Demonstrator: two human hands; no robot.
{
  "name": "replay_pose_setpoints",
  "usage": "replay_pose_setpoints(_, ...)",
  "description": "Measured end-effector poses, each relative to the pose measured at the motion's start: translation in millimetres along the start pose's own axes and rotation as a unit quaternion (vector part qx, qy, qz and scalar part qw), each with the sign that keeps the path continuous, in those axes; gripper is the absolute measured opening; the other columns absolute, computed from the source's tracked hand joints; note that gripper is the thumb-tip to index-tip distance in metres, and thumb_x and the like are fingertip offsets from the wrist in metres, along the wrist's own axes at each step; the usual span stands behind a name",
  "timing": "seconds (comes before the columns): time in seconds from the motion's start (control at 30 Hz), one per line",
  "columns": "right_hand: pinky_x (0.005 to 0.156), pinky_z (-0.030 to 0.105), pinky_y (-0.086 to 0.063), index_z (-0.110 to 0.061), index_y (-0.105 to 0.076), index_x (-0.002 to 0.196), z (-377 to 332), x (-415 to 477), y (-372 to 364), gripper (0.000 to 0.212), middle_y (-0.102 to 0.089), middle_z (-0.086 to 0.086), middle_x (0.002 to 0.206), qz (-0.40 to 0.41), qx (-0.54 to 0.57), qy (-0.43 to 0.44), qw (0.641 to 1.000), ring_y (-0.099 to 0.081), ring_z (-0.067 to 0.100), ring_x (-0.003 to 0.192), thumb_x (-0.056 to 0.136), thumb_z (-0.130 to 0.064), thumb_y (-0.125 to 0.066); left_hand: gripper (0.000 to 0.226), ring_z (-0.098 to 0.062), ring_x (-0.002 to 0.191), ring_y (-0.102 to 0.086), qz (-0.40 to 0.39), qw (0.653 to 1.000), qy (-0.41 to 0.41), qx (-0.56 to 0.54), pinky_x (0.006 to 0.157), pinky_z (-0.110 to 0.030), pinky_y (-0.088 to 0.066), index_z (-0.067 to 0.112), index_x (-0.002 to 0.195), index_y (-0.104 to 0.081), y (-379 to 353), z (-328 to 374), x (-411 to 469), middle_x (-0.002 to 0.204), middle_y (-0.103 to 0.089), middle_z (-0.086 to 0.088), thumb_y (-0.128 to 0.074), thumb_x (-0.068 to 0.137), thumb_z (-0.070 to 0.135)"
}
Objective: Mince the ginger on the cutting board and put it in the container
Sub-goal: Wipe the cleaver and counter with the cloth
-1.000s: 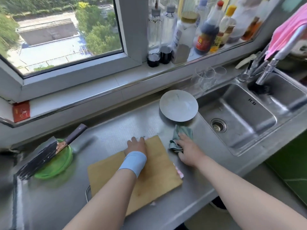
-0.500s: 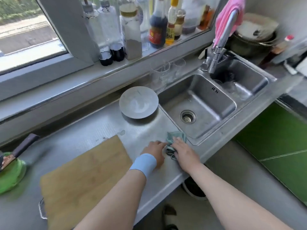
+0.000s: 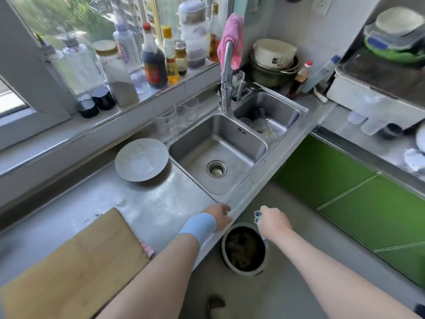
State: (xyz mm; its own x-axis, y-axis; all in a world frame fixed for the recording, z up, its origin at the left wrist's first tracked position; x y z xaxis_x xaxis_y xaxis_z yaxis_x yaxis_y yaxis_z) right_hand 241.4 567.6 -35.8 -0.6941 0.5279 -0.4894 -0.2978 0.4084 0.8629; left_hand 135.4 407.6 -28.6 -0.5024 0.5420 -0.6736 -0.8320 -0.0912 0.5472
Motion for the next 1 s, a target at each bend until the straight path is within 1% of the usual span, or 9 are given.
replay_pose_setpoints(0.07, 0.058, 0.032, -0.041, -0.016, -0.052, 0.092, -19.2, -4.5, 17.0, 0.006, -0.062, 0.008, 0.090, 0.042, 0.057, 0.026, 0.997, -0.055, 0.028, 0.076, 0.088, -0.014, -0.047, 0.049, -0.025, 0.131, -0.049, 0.006, 0.999, 0.010, -0.044, 0.110, -0.037, -0.036, 0.024, 0.143, -0.048, 7.3, -0.1, -4.3, 0.144, -0.051, 0.002, -0.043, 0.100, 0.047)
replay_pose_setpoints(0.13, 0.059, 0.036, -0.045, -0.018, -0.055, 0.091, -56.7, -13.6, 36.2, 0.008, -0.060, 0.006, 0.081, 0.077, 0.110, 0.087, 0.987, -0.056, 0.029, 0.075, 0.086, -0.018, -0.049, 0.050, -0.026, 0.124, -0.054, -0.004, 0.977, 0.022, -0.212, 0.109, -0.040, -0.040, 0.019, 0.129, -0.057, 13.1, -1.8, -13.3, 0.136, -0.058, -0.003, -0.039, 0.100, 0.055)
replay_pose_setpoints(0.27, 0.073, 0.024, -0.043, -0.030, -0.056, 0.118, -156.2, -44.9, 56.1, 0.038, -0.063, -0.007, 0.097, 0.065, 0.232, 0.219, 0.945, -0.058, 0.016, 0.088, 0.082, -0.027, -0.069, 0.035, -0.021, 0.084, -0.064, 0.052, 0.852, -0.003, -0.521, 0.080, -0.036, -0.057, 0.013, 0.101, -0.067, 56.3, -30.9, -50.1, 0.098, -0.069, -0.010, -0.056, 0.095, 0.046)
replay_pose_setpoints(0.37, 0.082, 0.010, -0.045, -0.026, -0.047, 0.140, -225.1, -57.6, 52.1, 0.061, -0.060, -0.009, 0.115, 0.009, 0.330, 0.255, 0.909, -0.060, 0.010, 0.100, 0.084, -0.027, -0.070, 0.026, -0.027, 0.085, -0.067, 0.108, 0.818, -0.005, -0.565, 0.064, -0.032, -0.056, 0.011, 0.114, -0.066, 97.0, -90.9, -87.9, 0.109, -0.071, -0.017, -0.064, 0.092, 0.024)
replay_pose_setpoints(0.53, 0.096, 0.030, -0.042, -0.021, -0.033, 0.154, -335.6, -69.8, 44.8, 0.064, -0.051, 0.008, 0.140, -0.055, 0.382, 0.250, 0.888, -0.053, 0.018, 0.118, 0.095, -0.016, -0.057, 0.025, -0.027, 0.084, -0.068, 0.121, 0.753, 0.004, -0.647, 0.073, -0.034, -0.057, 0.012, 0.118, -0.063, 146.7, -198.5, -160.2, 0.101, -0.072, -0.012, -0.057, 0.095, 0.013)
replay_pose_setpoints(0.63, 0.085, 0.034, -0.055, -0.038, -0.022, 0.154, -393.0, -83.2, 29.7, 0.074, -0.063, 0.014, 0.121, -0.168, 0.422, 0.259, 0.853, -0.066, 0.025, 0.104, 0.095, -0.015, -0.059, 0.023, -0.024, 0.082, -0.069, 0.155, 0.751, -0.008, -0.642, 0.070, -0.032, -0.056, 0.014, 0.115, -0.066, 169.1, -254.8, -200.9, 0.099, -0.074, -0.010, -0.057, 0.094, 0.016)
replay_pose_setpoints(0.73, 0.073, 0.038, -0.058, -0.040, -0.044, 0.136, -438.8, -98.3, 21.8, 0.060, -0.067, 0.019, 0.103, -0.186, 0.440, 0.282, 0.832, -0.070, 0.030, 0.088, 0.092, -0.003, -0.062, 0.019, -0.024, 0.085, -0.068, 0.279, 0.725, -0.001, -0.629, 0.078, -0.036, -0.056, 0.015, 0.106, -0.065, 191.0, -313.0, -232.1, 0.103, -0.071, -0.014, -0.069, 0.088, 0.017)
replay_pose_setpoints(0.87, 0.067, 0.027, -0.055, -0.024, -0.070, 0.098, -496.2, -113.2, 11.9, 0.022, -0.069, 0.014, 0.100, -0.175, 0.420, 0.310, 0.835, -0.066, 0.019, 0.081, 0.094, -0.003, -0.063, 0.061, -0.029, 0.105, -0.066, 0.346, 0.752, -0.045, -0.559, 0.091, -0.043, -0.056, 0.023, 0.132, -0.050, 210.4, -367.2, -265.8, 0.119, -0.062, -0.012, -0.077, 0.081, 0.003)
replay_pose_setpoints(1.0, 0.071, 0.019, -0.054, -0.012, -0.068, 0.121, -545.0, -113.1, 13.8, 0.040, -0.070, 0.008, 0.106, -0.212, 0.372, 0.349, 0.833, -0.068, 0.012, 0.085, 0.084, -0.001, -0.076, 0.083, -0.016, 0.104, -0.061, 0.332, 0.908, 0.014, -0.257, 0.093, -0.026, -0.050, 0.028, 0.139, -0.052, 238.7, -388.4, -274.3, 0.123, -0.059, 0.004, -0.088, 0.066, 0.012)
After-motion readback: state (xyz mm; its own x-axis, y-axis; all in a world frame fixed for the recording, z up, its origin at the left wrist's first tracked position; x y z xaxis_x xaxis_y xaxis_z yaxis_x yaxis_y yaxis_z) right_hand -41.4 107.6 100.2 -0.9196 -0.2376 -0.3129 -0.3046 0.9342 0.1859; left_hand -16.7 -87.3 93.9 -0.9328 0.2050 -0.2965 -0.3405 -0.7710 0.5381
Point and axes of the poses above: each hand's wrist, its own x-axis towards the middle knuckle, its own y-axis out of the back of the hand, z = x × y, the point moved 5 cm from there along x, towards the middle knuckle
